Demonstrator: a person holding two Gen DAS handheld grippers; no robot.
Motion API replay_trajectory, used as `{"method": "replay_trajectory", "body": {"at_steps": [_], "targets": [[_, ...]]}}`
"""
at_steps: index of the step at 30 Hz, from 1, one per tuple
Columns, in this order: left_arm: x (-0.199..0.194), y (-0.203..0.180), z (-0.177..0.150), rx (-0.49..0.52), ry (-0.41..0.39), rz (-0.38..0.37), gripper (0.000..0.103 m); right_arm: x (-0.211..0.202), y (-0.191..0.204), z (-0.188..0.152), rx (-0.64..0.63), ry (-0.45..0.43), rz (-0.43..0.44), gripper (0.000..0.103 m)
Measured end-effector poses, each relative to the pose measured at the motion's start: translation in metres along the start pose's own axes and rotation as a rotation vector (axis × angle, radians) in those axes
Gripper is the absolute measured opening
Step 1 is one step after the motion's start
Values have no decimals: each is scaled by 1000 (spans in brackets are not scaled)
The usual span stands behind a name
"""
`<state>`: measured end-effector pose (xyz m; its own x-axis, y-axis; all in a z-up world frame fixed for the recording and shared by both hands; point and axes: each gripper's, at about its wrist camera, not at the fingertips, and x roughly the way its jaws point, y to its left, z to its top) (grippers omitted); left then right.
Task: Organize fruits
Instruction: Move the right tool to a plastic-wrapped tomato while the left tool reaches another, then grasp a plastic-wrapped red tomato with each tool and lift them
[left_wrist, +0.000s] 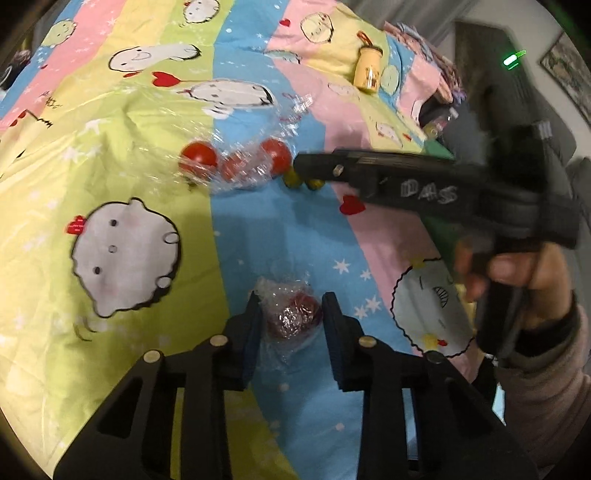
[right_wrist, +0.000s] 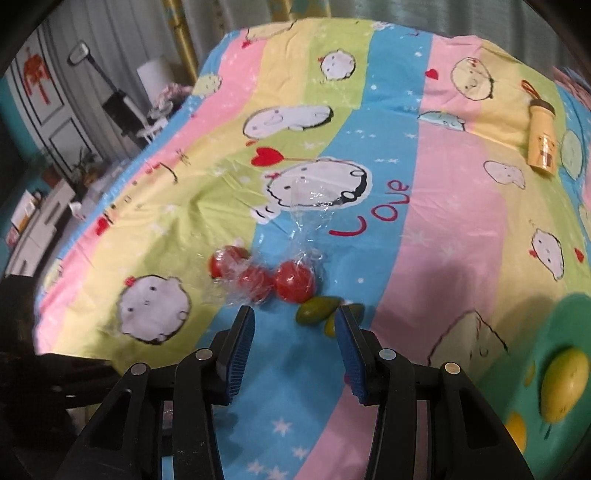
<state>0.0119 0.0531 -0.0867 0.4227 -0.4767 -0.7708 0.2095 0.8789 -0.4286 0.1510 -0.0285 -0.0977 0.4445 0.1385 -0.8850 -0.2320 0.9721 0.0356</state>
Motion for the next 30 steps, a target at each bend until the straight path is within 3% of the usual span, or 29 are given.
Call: {"method": "replay_trajectory", "body": {"at_steps": [10, 16, 20, 30], "targets": [[-19, 14, 1, -47, -38, -37, 31, 29, 9, 13, -69, 58, -81, 47], [-21, 16, 2, -53, -39, -49, 31, 42, 13, 22, -89, 77, -65, 35], [-22, 18, 2, -63, -42, -54, 31, 49, 16, 23, -103, 84, -68, 34], [-26, 17, 4, -59, -53, -54, 31, 11, 4, 14, -27, -13, -27, 32]]}}
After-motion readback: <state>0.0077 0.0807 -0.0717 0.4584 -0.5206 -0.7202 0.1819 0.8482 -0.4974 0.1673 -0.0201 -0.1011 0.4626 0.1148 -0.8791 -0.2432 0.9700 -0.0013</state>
